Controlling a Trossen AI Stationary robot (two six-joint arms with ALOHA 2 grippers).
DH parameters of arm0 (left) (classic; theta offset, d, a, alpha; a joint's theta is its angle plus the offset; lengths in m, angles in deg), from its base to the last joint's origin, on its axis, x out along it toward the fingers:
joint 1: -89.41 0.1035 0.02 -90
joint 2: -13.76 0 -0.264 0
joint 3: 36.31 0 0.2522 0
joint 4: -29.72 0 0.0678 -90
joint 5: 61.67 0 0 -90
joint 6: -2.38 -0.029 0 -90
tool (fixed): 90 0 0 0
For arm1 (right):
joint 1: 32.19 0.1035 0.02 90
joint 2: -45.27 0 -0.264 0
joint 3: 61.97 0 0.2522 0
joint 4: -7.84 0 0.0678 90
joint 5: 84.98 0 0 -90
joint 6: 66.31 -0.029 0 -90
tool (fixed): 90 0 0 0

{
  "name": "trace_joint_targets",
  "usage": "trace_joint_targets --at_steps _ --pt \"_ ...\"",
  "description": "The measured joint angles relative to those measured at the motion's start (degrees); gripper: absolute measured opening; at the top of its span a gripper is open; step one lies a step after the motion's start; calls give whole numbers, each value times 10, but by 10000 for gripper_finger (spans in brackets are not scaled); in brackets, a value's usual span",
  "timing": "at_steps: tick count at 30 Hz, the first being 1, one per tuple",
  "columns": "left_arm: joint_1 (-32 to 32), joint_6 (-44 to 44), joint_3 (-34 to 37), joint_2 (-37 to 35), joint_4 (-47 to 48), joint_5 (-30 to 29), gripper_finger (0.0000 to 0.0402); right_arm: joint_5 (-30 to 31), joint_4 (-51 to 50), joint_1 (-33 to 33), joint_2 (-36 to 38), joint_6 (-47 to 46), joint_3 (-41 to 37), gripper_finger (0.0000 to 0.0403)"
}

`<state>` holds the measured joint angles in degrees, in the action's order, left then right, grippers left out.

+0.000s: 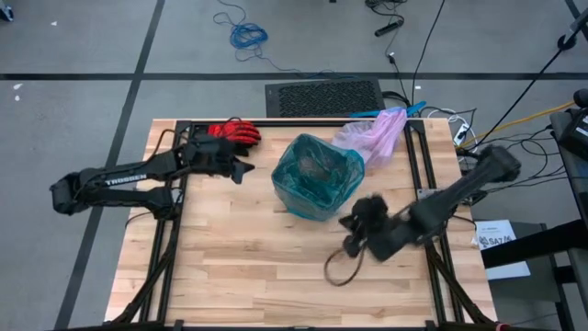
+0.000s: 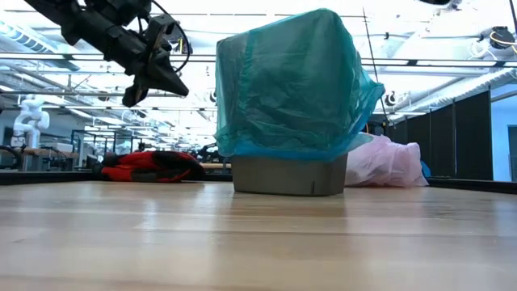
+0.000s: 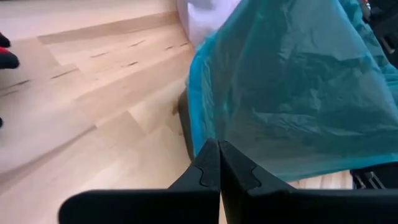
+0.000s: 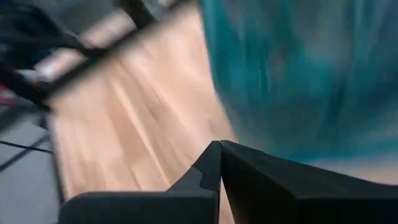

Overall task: Place trash/remove bag and relplace
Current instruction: Insert the new blue trash bag into the trash bin

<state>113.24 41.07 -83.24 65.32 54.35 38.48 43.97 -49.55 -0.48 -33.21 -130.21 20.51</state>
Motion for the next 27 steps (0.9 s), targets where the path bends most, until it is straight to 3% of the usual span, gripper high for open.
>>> trace_joint_targets --at_steps 3,5,8,13,17,21,27 --pt "13 -13 0 0 0 6 0 -21 -1 -61 39 191 82 0" --pt "22 -16 0 0 0 10 0 -84 -33 -133 40 306 141 0" --pt "28 -16 0 0 0 13 0 -211 -78 -254 9 476 217 0" --pt "29 -16 0 0 0 14 0 -328 -131 -373 -83 727 338 0" --pt "29 -16 0 1 0 14 0 -384 -209 -411 -172 795 413 0" --pt "29 -16 0 1 0 6 0 -389 -257 -409 -244 835 444 0" --pt "29 -16 0 1 1 -5 0 -381 -277 -402 -294 846 444 0"
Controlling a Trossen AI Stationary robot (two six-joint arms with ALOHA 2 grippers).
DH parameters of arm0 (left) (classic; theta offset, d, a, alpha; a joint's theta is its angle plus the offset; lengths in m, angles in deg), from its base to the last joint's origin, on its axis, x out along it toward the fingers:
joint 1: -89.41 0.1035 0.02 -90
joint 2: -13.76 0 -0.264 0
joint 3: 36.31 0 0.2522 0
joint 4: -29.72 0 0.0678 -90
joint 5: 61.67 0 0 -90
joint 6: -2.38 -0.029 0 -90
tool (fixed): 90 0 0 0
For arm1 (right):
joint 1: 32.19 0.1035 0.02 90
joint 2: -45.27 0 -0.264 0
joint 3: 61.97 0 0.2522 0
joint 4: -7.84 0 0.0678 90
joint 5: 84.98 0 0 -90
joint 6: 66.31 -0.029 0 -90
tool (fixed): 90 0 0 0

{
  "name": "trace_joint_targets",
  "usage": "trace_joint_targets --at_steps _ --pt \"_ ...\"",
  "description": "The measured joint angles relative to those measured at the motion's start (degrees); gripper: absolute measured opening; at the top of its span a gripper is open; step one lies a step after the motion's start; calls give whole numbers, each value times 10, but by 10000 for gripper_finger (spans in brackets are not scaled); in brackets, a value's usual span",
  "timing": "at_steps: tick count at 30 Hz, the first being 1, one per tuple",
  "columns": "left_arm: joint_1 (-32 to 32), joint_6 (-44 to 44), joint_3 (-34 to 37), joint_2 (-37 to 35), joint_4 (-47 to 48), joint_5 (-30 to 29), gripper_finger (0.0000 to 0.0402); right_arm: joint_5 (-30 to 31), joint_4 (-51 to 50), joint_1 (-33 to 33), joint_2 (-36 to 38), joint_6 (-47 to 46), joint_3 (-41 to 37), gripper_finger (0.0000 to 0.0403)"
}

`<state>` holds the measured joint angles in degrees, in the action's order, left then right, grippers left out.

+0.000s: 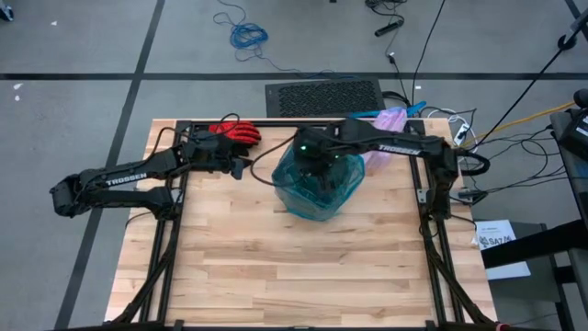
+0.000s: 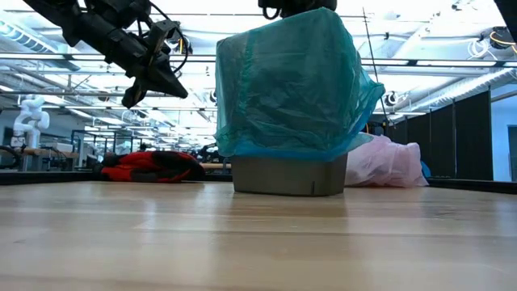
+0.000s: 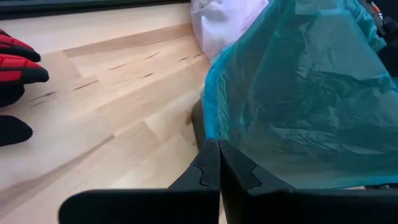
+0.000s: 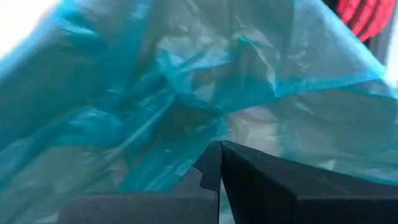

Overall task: Place trash/remove bag and relplace
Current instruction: Insert the new blue trash bag into the trash bin

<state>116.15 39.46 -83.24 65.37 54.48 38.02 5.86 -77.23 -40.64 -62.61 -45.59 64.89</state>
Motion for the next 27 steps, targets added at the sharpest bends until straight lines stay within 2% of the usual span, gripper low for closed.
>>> trace_joint_targets --at_steps 5,9,13,27 --pt "0 -2 0 0 1 -5 0 25 4 0 -20 7 -8 0" --pt "0 -4 0 0 3 -6 0 26 14 0 -21 -4 -44 0" --pt "0 -15 0 0 3 -7 0 51 38 3 -21 7 -88 0" --pt "0 -16 0 0 5 -10 0 48 153 3 -21 -3 -204 0"
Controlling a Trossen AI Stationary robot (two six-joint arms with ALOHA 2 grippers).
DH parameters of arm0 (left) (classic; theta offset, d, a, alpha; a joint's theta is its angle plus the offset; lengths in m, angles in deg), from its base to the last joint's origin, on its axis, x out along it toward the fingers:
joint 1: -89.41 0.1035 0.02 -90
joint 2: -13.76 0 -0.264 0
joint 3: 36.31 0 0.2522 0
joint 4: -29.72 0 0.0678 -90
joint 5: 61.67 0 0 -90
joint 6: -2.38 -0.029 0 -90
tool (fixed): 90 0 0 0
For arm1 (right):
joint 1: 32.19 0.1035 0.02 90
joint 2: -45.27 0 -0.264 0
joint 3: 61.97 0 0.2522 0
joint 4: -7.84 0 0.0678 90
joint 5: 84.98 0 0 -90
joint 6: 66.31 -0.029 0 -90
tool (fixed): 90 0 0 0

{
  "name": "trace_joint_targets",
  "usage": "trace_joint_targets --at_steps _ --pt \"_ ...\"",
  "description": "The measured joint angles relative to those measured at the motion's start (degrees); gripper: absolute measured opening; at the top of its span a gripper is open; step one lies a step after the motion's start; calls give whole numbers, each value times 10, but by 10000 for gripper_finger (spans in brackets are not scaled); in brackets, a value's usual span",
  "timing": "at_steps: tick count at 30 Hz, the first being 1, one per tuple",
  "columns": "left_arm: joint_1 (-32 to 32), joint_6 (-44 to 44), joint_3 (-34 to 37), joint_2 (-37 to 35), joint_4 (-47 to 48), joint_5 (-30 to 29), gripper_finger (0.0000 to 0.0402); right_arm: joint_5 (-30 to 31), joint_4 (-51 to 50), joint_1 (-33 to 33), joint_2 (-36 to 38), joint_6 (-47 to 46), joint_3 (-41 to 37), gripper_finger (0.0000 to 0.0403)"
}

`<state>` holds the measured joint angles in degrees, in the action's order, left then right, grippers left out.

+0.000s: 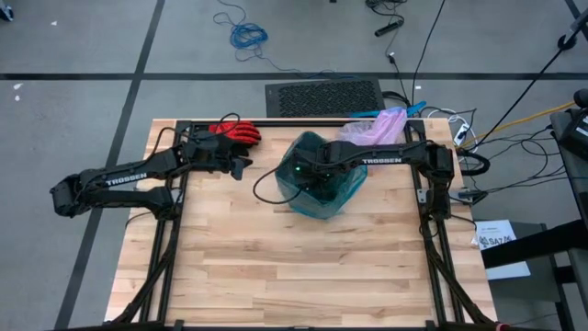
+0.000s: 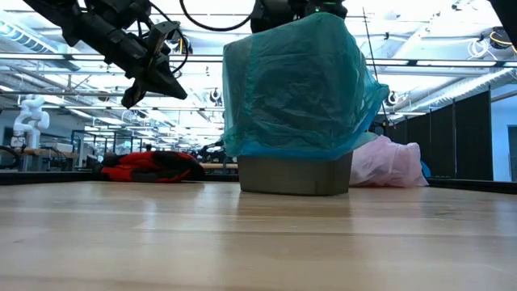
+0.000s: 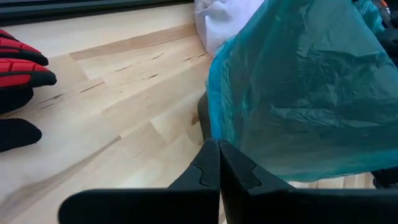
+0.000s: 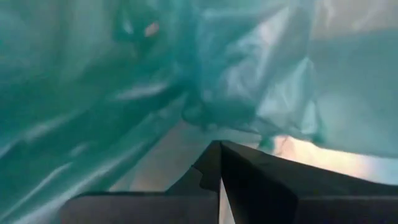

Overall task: Place trash/remove bag and relplace
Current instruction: Insert the new blue trash bag into the trash bin

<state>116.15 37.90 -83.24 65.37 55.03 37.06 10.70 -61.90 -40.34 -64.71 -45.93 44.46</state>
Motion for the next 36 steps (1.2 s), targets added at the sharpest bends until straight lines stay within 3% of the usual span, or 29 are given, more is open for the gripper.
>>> trace_joint_targets --at_steps 10,20,28,36 --pt "0 0 0 0 0 0 0 -17 15 0 0 -4 -19 0" --pt "0 1 0 0 0 0 0 -16 -74 0 0 -55 131 0" --pt "0 1 0 0 1 0 0 -71 -211 2 0 -180 238 0" --pt "0 1 0 0 2 0 0 -102 -313 9 1 -260 248 0"
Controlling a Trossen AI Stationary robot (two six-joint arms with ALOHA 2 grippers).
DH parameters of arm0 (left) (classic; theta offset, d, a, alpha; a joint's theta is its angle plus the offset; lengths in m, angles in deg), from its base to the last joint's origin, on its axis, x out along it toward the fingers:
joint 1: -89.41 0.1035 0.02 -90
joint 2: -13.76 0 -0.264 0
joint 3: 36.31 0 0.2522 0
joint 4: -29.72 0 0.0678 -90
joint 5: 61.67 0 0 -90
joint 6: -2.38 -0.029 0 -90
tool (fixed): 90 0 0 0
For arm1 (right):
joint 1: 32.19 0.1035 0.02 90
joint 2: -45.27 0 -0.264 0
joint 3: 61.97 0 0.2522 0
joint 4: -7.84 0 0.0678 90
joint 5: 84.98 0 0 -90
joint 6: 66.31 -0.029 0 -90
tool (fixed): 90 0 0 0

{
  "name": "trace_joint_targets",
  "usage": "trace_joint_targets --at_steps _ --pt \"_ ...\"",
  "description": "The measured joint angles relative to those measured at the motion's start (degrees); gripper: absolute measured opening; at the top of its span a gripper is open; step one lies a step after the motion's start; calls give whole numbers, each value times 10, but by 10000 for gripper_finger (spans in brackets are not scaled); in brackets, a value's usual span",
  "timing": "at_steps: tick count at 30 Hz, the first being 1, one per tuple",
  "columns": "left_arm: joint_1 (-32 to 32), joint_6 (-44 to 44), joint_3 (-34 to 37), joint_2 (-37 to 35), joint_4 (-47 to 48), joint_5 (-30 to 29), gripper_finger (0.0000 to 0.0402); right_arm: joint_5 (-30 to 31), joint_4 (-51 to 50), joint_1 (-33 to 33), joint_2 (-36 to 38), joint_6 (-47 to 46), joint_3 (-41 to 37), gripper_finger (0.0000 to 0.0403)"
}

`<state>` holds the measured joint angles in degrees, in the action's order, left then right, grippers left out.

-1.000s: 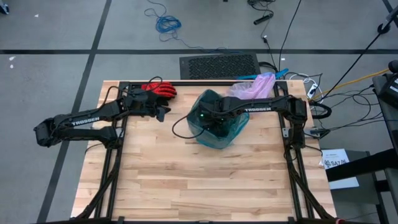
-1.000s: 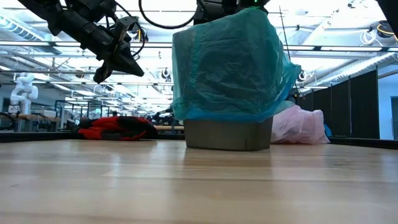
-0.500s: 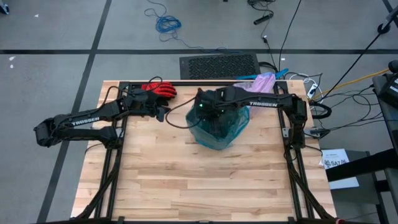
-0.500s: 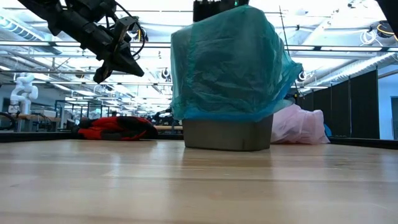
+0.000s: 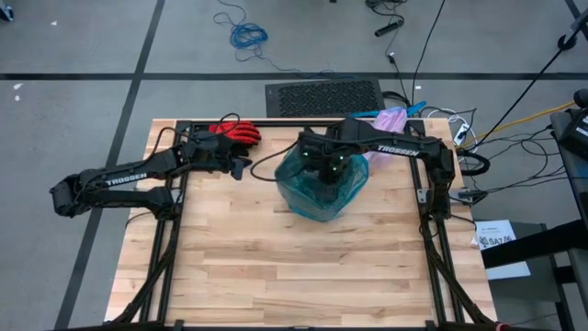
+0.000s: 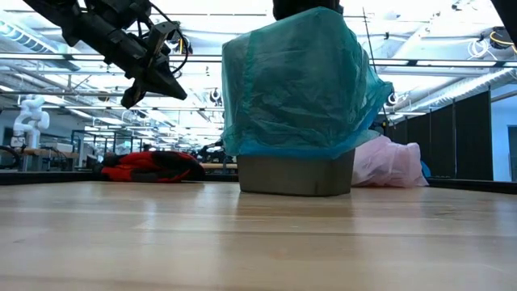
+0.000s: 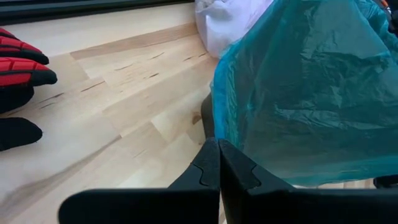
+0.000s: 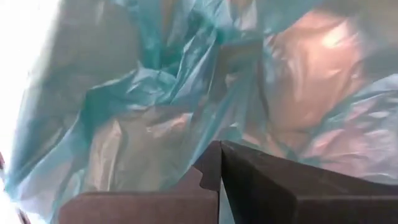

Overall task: Place trash/remove bag and relplace
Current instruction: Insert the new blue trash bag into the trash bin

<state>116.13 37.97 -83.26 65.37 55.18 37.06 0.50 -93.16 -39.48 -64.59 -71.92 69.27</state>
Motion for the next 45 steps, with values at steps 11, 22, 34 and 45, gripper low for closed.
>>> trace_joint_targets --at_steps 11,22,34,45 --pt "0 0 0 0 16 0 0 -33 -5 20 -1 -18 -103 0" --pt "0 0 0 0 16 0 0 20 -11 29 16 -44 10 0" --pt "4 14 0 0 19 44 0 91 -27 -5 195 -238 -91 0" --pt "4 14 0 0 19 46 0 91 84 16 410 -516 -411 0"
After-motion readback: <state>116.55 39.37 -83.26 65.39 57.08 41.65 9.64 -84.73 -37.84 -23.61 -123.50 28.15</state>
